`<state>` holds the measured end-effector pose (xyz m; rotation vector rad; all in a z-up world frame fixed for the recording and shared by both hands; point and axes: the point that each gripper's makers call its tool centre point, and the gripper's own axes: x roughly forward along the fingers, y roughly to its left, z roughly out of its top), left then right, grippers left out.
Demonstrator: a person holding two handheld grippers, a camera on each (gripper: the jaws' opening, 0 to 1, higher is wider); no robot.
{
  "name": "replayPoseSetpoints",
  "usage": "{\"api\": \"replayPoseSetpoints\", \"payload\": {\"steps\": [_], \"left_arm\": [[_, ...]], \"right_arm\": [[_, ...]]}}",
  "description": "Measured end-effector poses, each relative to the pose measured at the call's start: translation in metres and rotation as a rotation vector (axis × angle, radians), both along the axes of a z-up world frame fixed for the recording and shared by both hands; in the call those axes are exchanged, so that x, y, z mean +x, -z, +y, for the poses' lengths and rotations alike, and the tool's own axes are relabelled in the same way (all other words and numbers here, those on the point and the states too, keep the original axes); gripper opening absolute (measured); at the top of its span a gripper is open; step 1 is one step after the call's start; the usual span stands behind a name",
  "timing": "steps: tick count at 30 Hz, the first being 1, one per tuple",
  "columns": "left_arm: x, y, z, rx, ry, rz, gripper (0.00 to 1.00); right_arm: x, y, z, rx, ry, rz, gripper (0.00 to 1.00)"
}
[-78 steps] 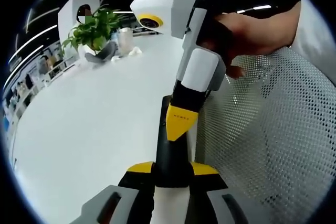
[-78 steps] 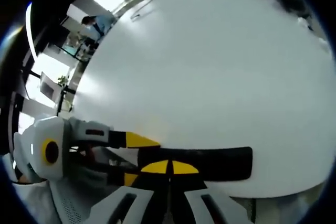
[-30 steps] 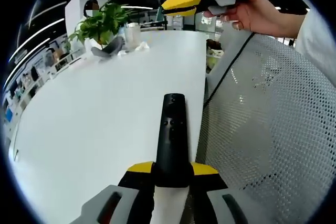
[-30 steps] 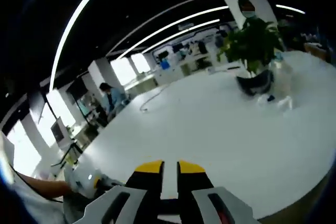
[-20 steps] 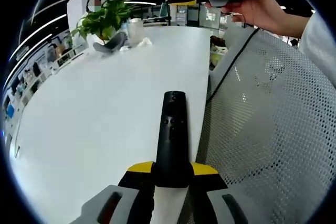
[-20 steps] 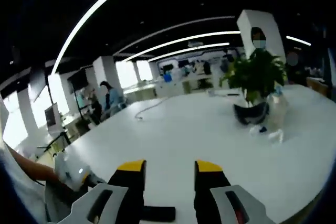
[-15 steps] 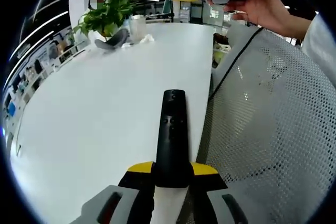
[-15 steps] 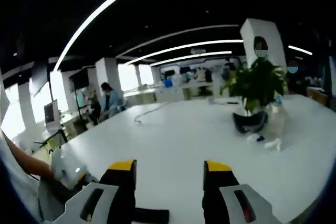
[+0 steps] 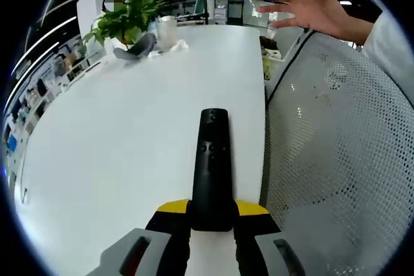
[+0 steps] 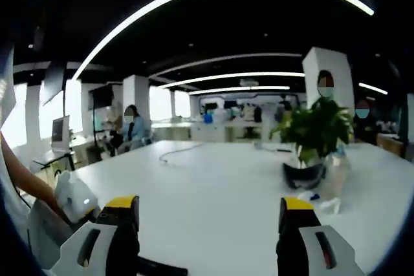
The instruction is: Press the specified remote control buttons in sequence, fully releasing each button before pressing the next.
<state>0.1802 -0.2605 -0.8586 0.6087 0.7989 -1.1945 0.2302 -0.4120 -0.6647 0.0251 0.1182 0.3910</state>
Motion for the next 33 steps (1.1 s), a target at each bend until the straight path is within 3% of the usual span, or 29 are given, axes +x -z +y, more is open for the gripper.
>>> {"api": "replayPoseSetpoints", "payload": {"steps": [7, 10, 15, 18, 21, 24, 27, 33], "left_arm": [[0.005, 0.000, 0.001, 0.033, 0.063, 0.009, 0.24], [0.008, 0.001, 0.002, 0.054, 0.083, 0.013, 0.24], [0.013, 0.003, 0.005, 0.086, 0.121, 0.016, 0.24], [0.017, 0.003, 0.007, 0.097, 0.134, 0.021, 0.24], [0.021, 0.004, 0.008, 0.098, 0.155, 0.021, 0.24], [0.028, 0.004, 0.009, 0.114, 0.170, 0.025, 0.24], [0.033, 0.004, 0.010, 0.123, 0.175, 0.028, 0.24], [0.046, 0.005, 0.011, 0.149, 0.208, 0.035, 0.24]], "right_arm": [[-0.002, -0.004, -0.011, 0.036, 0.040, -0.009, 0.96], [0.000, -0.005, -0.015, -0.026, 0.050, -0.025, 0.96], [0.003, 0.010, -0.014, -0.015, 0.060, 0.021, 0.90], [0.001, 0.006, -0.010, -0.094, 0.063, -0.035, 0.92], [0.003, 0.013, -0.009, -0.113, 0.067, -0.001, 0.95], [0.004, 0.023, -0.018, -0.101, 0.098, 0.070, 0.91], [0.005, 0.020, -0.019, -0.075, 0.101, 0.059, 0.95], [0.005, 0.025, -0.016, -0.106, 0.099, 0.074, 0.98]]}}
